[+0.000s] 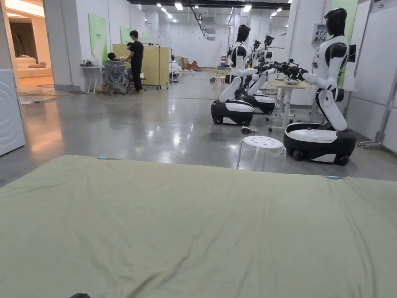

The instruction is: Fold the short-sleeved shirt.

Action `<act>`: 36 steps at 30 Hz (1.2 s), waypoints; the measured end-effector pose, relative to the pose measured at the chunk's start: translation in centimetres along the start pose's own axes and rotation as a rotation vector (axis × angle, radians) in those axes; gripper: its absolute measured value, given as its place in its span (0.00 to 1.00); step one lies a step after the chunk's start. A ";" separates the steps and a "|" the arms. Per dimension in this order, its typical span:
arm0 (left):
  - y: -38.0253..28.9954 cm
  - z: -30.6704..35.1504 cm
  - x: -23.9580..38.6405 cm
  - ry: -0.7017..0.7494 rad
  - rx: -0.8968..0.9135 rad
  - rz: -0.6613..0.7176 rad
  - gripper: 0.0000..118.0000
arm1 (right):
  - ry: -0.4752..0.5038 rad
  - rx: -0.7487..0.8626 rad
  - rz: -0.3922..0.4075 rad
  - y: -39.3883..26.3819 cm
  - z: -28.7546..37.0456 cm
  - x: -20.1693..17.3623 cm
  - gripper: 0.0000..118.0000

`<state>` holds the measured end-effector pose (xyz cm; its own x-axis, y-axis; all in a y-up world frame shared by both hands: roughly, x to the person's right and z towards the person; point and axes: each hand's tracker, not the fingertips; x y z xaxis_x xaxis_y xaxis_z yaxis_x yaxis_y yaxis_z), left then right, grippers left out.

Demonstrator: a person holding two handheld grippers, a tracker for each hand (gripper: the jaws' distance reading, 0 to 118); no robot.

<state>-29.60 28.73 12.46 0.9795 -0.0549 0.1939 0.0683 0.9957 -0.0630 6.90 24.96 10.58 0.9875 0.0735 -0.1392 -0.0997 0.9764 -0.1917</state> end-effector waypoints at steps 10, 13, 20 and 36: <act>-3.2 -1.3 -9.1 -0.103 -0.169 0.384 0.13 | 0.025 -0.045 -0.063 -0.7 -0.3 0.5 0.00; -8.8 -3.6 -14.4 -0.141 -0.320 0.669 0.53 | 0.072 -0.099 -0.082 -1.4 -0.5 0.7 0.00; -20.0 -7.9 -19.9 -0.240 -0.501 1.116 0.53 | 0.118 -0.222 0.016 -3.4 -0.7 -0.5 0.00; -22.9 -14.0 -16.8 -0.364 -0.561 1.266 0.08 | 0.117 -0.281 0.013 -4.4 -0.6 -0.9 0.00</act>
<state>-45.00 5.82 -3.08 0.3396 0.9390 -0.0544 -0.6502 0.1925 -0.7350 6.39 20.50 10.99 0.9669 0.0455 -0.2510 -0.1577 0.8800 -0.4480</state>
